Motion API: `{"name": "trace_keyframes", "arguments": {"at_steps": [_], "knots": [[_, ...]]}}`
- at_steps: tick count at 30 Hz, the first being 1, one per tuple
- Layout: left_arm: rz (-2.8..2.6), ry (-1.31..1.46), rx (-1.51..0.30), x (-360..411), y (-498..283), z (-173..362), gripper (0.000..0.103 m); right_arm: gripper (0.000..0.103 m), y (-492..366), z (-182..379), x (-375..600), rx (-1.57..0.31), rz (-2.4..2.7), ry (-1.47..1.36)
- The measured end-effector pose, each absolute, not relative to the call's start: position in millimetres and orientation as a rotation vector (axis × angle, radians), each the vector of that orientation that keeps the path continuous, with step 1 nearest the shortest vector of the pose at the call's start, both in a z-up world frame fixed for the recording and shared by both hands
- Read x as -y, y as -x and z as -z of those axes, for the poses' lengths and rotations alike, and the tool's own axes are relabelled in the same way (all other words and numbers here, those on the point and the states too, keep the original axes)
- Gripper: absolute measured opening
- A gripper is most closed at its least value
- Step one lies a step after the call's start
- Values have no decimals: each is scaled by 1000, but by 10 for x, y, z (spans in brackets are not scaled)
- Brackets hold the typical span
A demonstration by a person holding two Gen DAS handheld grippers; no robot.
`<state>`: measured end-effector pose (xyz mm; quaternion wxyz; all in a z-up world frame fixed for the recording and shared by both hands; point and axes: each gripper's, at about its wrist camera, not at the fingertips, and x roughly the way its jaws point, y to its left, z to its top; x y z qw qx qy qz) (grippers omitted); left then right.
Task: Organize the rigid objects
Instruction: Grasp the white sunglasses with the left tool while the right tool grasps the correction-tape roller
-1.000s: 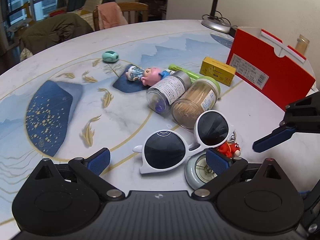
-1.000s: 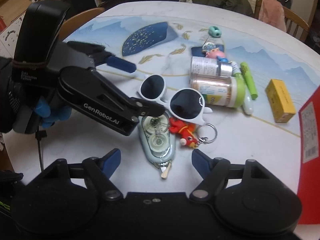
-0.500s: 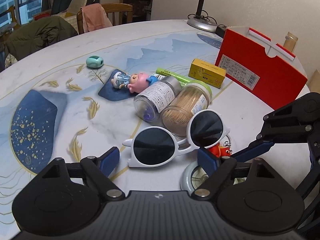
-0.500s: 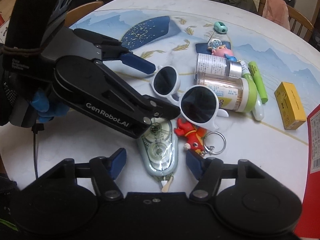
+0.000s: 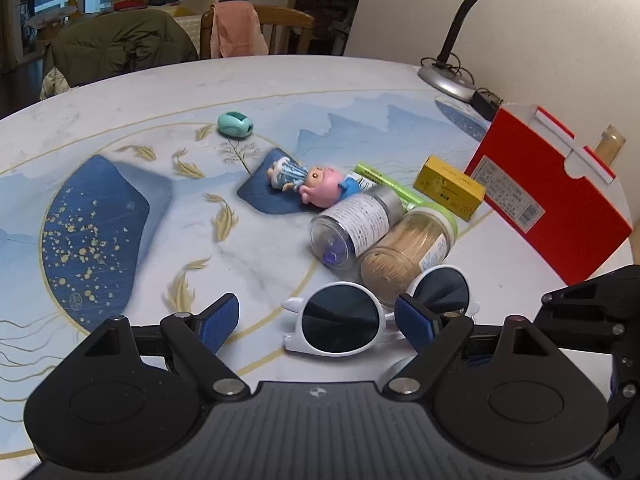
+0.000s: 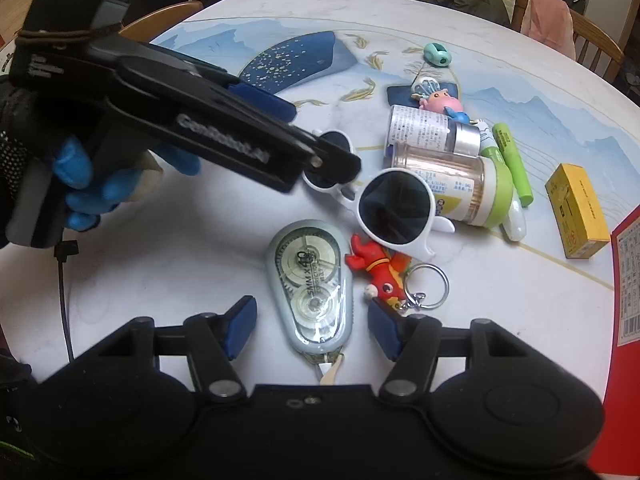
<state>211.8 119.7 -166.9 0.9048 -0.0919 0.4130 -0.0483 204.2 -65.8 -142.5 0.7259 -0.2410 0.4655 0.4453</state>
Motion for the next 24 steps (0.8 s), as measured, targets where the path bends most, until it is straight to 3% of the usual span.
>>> {"name": "trace_keyframes", "arguments": {"at_steps": [6,12,16,24], "knots": [[60,210,-871,-1152,-2119,1746,85,57,-2036,1440,646,-1023,-973,542],[54,230,-872,-1124,-2096,1741,61,54,-1990,1448,611,-1007,-960,584],[50,236,-875,-1085,-2086,1722,51,43,-1967,1444,605,-987,-951,605],[-4,277,-885,-1087,-1997,1671,50,40,-1958,1371,676,-965,-969,568]]}}
